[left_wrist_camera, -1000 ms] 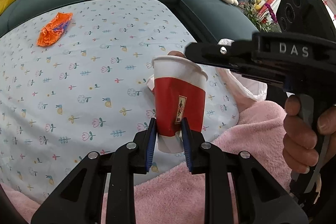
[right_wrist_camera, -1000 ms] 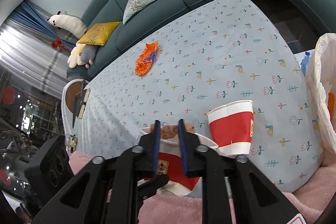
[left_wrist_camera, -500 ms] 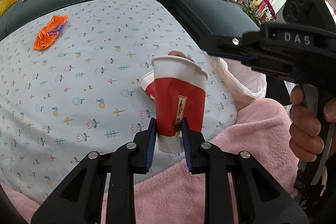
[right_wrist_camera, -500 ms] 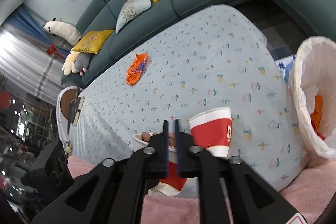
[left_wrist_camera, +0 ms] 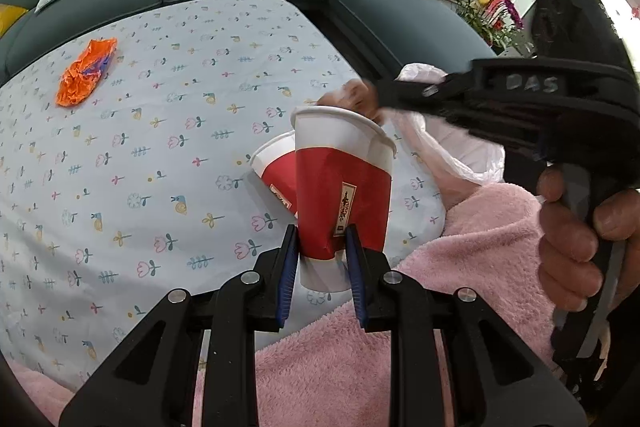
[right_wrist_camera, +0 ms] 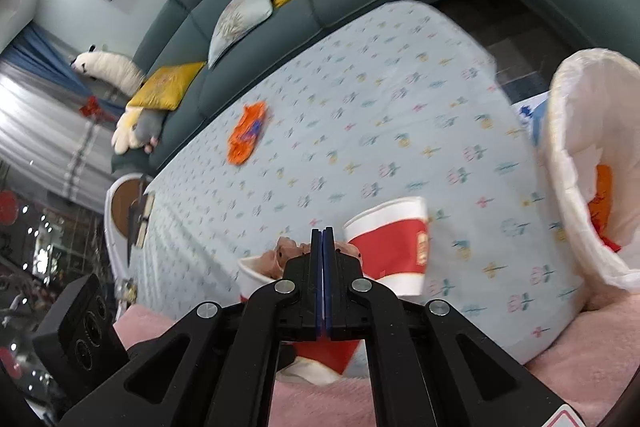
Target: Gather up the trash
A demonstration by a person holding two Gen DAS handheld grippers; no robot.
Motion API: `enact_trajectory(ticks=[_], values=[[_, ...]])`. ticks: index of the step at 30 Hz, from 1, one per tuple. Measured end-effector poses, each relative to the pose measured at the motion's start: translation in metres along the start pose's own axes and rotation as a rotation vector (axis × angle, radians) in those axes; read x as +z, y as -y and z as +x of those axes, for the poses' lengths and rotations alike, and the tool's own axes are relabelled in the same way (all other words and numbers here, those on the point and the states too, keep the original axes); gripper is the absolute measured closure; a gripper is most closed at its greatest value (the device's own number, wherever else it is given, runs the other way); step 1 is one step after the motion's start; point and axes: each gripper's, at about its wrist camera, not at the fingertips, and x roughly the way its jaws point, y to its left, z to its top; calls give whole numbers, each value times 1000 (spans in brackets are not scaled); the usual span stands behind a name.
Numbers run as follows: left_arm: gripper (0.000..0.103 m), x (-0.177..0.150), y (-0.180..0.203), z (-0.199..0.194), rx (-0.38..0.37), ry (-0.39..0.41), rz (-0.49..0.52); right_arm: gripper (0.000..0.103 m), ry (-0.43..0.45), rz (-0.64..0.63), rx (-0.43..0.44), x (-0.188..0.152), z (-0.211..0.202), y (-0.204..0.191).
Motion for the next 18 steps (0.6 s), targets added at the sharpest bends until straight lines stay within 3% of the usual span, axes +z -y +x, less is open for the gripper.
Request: enact_trajectory(ticks=[11, 18], values=[[80, 20, 17, 24, 82, -57, -9, 102, 157, -73, -262, 15, -49, 28], [80, 44, 52, 40, 124, -69, 40, 102, 220, -43, -357, 18, -81, 62]])
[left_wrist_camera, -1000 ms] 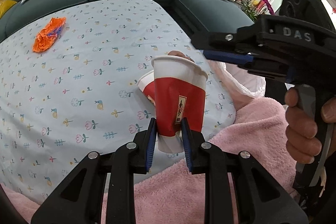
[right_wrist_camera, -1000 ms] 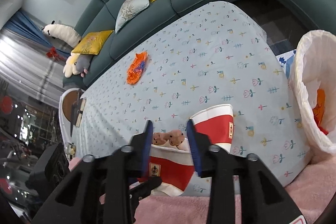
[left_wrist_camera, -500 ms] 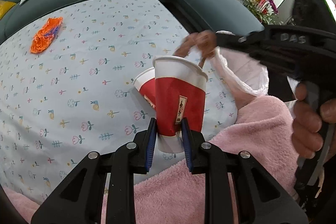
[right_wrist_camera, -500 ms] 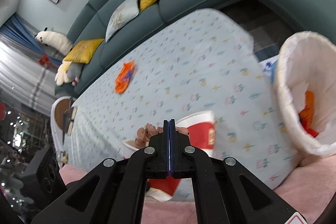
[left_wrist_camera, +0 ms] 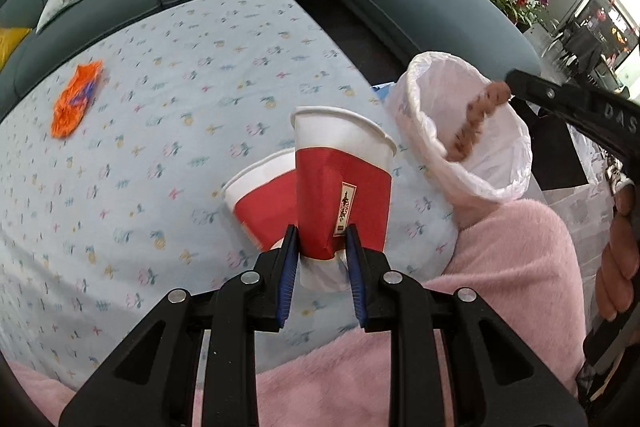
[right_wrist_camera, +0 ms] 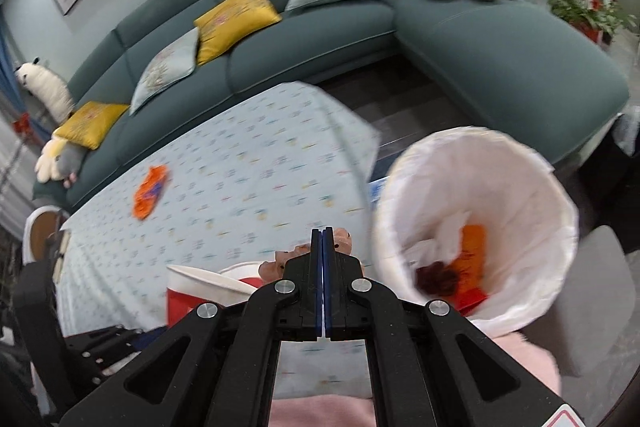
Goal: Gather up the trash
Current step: 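Lower the red cup over the bin and open the left tool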
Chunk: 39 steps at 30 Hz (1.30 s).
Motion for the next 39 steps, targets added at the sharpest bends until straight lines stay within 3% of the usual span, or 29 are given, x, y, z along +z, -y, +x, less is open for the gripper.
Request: enact_trajectory(ticks=[13, 24, 26, 27, 28, 35, 39], values=[[80, 53, 81, 22, -22, -1, 85, 102, 38, 109, -93, 7, -18, 83], [79, 89, 139, 49, -49, -22, 97, 101, 33, 174, -104, 12, -14, 122], [64, 94, 144, 54, -36, -34, 83, 100, 29, 179, -106, 15, -11, 126], [46, 96, 145, 55, -19, -36, 67, 98, 33, 180, -112, 17, -11, 127], [36, 97, 145, 54, -8, -28, 52, 97, 36, 181, -114, 18, -11, 128], [33, 101, 137, 49, 3, -7, 3, 81, 46, 179, -117, 21, -13, 126], [33, 99, 127, 44, 7, 1, -23, 79, 48, 165, -113, 21, -15, 120]])
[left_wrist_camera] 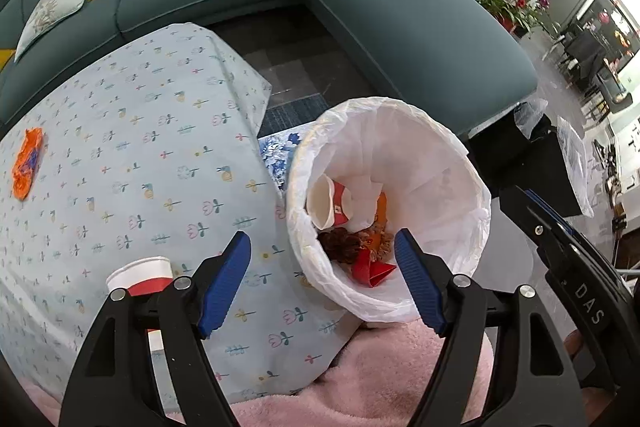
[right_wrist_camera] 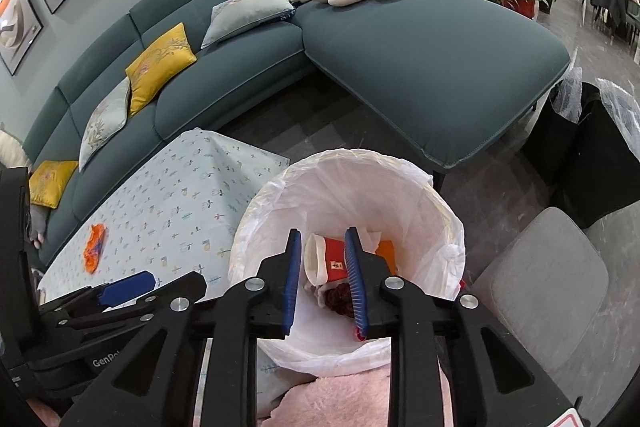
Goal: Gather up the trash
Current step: 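Lower the red cup over the bin and open the left tool, then grasp the red-and-white paper cup with the right tool while the left tool moves toward the orange wrapper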
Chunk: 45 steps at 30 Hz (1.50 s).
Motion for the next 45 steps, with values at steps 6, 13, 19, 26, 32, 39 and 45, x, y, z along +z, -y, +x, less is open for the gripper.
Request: enact_trajectory(ticks=[6, 13, 19, 26, 32, 39, 45], values=[[33, -4, -17, -10, 5, 13, -25, 62, 13, -35, 7, -2, -6, -18], [32, -11, -45, -23, 35, 31, -75, 55, 6, -97, 32, -10, -12, -48], [29, -21, -75, -36, 67, 53, -123, 46, -11, -163, 56, -23, -13, -80], [28, -36, -115, -50, 128, 74, -156, 35, -31, -255, 80, -40, -14, -120], [26, -55, -156, -63, 167, 85, -220, 29, -70, -315, 95, -60, -9, -149], [22, -78, -200, -76, 224, 96, -288, 28, -135, -380, 120, -86, 5, -185], [17, -98, -237, -83, 268, 97, -346, 26, -209, -392, 139, -109, 27, -207]])
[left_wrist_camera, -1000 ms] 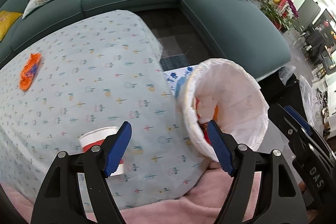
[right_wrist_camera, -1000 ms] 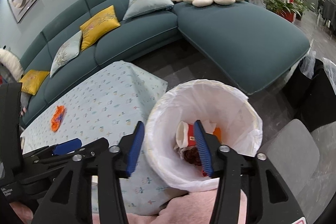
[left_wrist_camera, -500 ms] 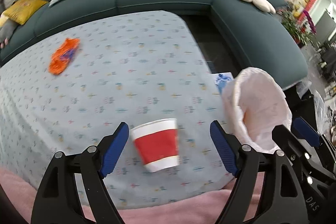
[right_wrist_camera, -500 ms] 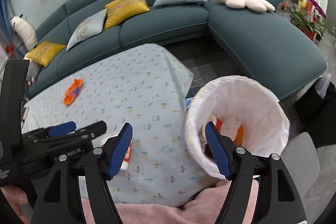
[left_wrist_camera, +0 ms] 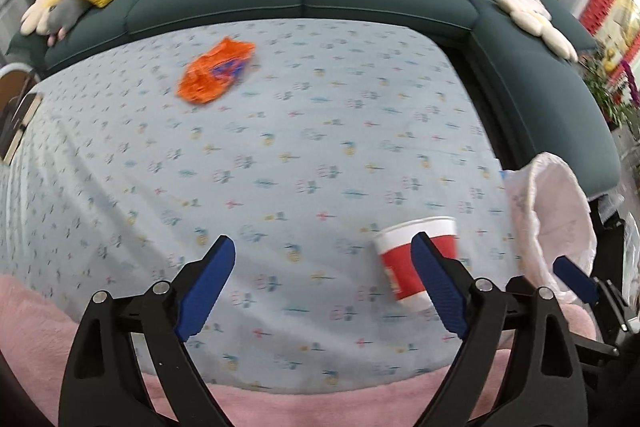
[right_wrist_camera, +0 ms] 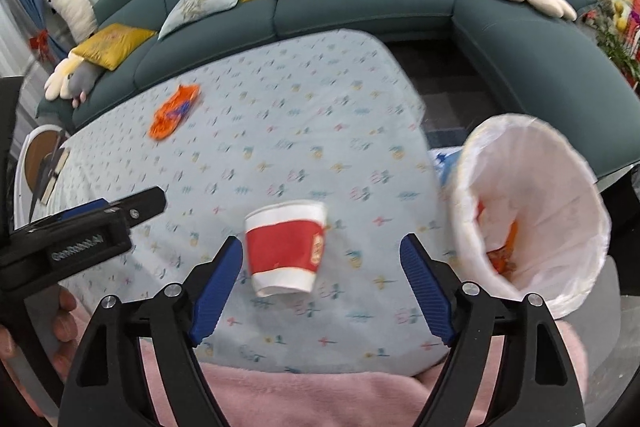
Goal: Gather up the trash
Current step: 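Grasp the red-and-white paper cup with the right tool while the left tool moves toward the orange wrapper, then grasp the orange snack wrapper with the left tool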
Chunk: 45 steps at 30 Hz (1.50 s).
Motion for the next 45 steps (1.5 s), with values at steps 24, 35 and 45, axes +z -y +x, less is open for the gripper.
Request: enact_trajectory(ticks=[24, 35, 45], values=[[11, 22, -106, 50, 109, -32, -102, 33, -199, 20, -10, -7, 112, -37], [11, 99, -135, 105, 131, -20, -65, 35, -68, 6, 45, 68, 116, -77], [11, 177, -152, 171, 86, -1, -56, 35, -30, 2, 79, 123, 140, -106]])
